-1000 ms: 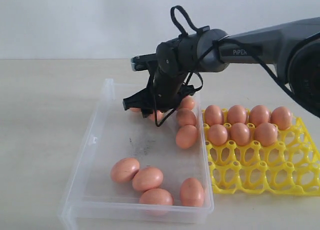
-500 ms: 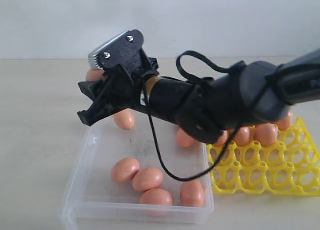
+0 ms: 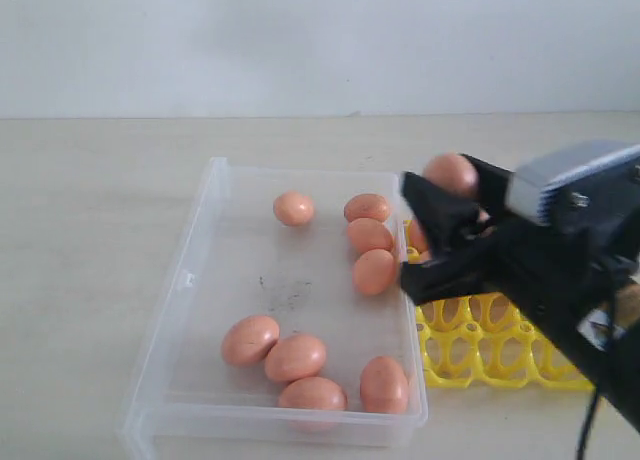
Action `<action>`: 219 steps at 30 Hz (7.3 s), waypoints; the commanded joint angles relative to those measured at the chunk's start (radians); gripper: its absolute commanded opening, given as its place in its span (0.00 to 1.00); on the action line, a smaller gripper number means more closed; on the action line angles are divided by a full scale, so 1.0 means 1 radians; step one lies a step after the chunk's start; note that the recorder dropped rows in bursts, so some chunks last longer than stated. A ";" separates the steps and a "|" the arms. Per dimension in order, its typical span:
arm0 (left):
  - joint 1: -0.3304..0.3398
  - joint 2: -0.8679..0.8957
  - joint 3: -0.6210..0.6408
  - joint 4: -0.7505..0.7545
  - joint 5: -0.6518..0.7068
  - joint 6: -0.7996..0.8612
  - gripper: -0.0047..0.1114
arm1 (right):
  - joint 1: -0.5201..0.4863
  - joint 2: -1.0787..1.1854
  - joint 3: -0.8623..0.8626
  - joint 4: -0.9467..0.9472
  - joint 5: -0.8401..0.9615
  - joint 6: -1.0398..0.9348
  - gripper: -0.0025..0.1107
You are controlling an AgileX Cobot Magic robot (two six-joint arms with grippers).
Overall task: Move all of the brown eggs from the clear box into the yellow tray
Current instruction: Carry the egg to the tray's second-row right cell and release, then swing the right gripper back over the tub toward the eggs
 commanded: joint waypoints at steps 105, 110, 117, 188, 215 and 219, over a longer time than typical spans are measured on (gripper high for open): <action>-0.005 -0.003 -0.003 -0.003 0.000 0.007 0.07 | -0.567 -0.021 -0.138 -0.058 0.431 0.040 0.47; -0.005 -0.003 -0.003 -0.003 0.000 0.007 0.07 | -0.567 -0.117 -0.138 -0.569 0.551 0.252 0.16; -0.005 -0.003 -0.003 -0.003 0.000 0.007 0.07 | -0.567 -0.184 -0.138 -1.355 0.297 0.830 0.02; -0.005 -0.003 -0.003 -0.003 0.000 0.007 0.07 | 0.377 -0.181 -0.560 -1.321 1.205 0.470 0.02; -0.005 -0.003 -0.003 -0.003 0.000 0.007 0.07 | 0.377 -0.181 -0.560 -1.321 1.200 0.510 0.02; -0.005 -0.003 -0.003 -0.003 0.000 0.007 0.07 | 0.377 -0.181 -0.560 -1.321 1.200 0.525 0.02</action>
